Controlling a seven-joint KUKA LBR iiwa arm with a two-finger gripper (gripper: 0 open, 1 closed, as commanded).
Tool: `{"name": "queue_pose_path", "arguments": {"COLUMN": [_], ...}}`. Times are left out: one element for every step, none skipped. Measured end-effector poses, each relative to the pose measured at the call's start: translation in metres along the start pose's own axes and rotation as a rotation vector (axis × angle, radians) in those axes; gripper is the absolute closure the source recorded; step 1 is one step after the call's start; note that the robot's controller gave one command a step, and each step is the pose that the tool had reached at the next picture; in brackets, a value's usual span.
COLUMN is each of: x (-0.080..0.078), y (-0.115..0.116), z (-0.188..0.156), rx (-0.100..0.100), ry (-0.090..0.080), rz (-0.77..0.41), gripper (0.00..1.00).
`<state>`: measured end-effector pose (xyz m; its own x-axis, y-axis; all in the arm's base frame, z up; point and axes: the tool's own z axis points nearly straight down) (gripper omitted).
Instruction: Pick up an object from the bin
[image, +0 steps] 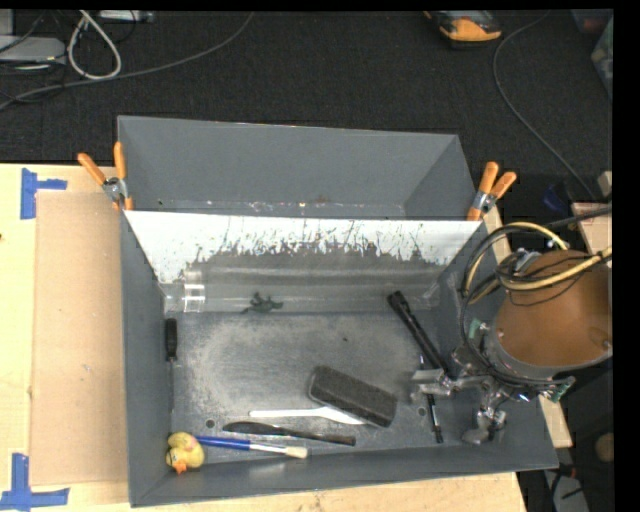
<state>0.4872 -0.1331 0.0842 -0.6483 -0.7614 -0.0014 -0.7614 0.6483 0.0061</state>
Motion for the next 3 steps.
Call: {"name": "queue_pose_path", "arguments": {"x": [-0.01, -0.015, -0.015], "y": [-0.019, -0.032, -0.032], "z": [0.009, 0.015, 0.015], "rx": [-0.001, 0.001, 0.001], "ry": [-0.011, -0.005, -0.005], "rz": [0.016, -0.141, -0.141], "gripper": [0.0, 1.0, 1.0]}}
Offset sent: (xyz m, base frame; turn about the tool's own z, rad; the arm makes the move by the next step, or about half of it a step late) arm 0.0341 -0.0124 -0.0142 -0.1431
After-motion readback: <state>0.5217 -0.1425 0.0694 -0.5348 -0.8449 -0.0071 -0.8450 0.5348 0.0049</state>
